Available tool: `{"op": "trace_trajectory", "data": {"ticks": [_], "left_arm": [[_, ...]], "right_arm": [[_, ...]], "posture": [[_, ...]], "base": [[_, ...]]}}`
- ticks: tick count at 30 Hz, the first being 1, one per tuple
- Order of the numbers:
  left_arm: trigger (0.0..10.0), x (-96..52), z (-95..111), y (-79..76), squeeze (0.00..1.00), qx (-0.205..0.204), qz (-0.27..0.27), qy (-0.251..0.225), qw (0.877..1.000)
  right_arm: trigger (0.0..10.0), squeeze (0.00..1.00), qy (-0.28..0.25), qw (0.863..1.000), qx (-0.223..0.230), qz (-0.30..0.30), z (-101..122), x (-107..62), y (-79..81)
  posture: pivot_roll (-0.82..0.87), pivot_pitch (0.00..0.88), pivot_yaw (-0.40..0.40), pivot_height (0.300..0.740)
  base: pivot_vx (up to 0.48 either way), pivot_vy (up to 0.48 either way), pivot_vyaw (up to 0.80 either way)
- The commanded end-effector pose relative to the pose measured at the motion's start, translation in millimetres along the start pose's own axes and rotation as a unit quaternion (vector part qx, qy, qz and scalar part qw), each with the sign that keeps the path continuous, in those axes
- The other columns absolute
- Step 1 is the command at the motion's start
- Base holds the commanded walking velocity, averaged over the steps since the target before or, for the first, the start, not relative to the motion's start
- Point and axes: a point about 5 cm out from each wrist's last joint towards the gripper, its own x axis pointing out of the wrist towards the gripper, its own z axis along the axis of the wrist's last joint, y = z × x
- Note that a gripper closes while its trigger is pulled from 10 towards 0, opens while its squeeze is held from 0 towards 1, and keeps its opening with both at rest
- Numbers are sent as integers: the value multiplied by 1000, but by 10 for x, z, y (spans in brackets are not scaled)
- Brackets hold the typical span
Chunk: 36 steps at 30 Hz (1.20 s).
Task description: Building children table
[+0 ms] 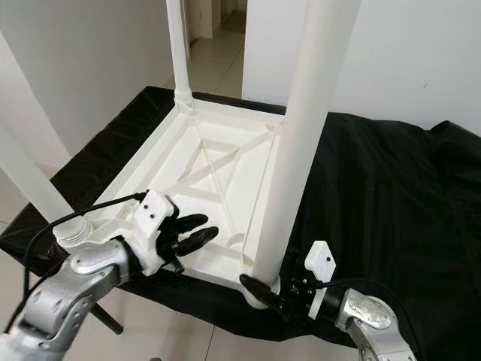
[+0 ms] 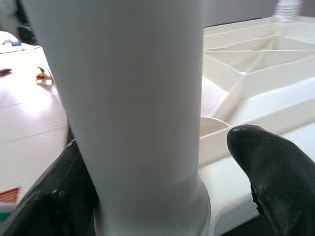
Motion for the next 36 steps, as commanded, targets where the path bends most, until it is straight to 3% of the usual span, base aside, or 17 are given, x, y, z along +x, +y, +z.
{"op": "trace_trajectory", "data": {"ticks": [1,9,12,24,31,33,34,36], "left_arm": [[10000,23,-6,50,0,6,22,4,1000],[10000,162,74,111,0,-1,54,-20,998],[10000,234,108,44,0,1,46,-28,999],[10000,337,85,-14,0,3,43,-29,999],[10000,347,84,-13,0,4,42,-29,999],[10000,356,83,-8,0,3,43,-29,999],[10000,382,71,104,0,4,50,-25,998],[10000,378,66,152,0,19,52,-28,998]], "right_arm": [[10000,0,9,999,-9,-40,-23,-39,-102],[10000,0,-3,996,-18,-84,-25,-12,-190],[10000,0,-27,993,-14,-116,-8,136,-268],[10000,0,-66,978,-28,-198,49,361,-487],[10000,0,-69,976,-31,-203,44,379,-498],[10000,0,-70,976,-25,-205,42,392,-509],[10000,0,-86,973,16,-212,81,458,-481],[10000,0,-92,972,28,-214,102,482,-456]], "posture": [[-67,0,16,740],[-74,0,13,740],[-78,0,9,740],[-78,0,-4,740],[-78,0,-4,740],[-78,0,-4,740],[-84,0,-15,740],[-81,0,-22,740]], "base": [[0,0,0],[0,0,0],[0,0,0],[0,0,0],[0,0,0],[0,0,0],[0,0,0],[0,0,0]]}}
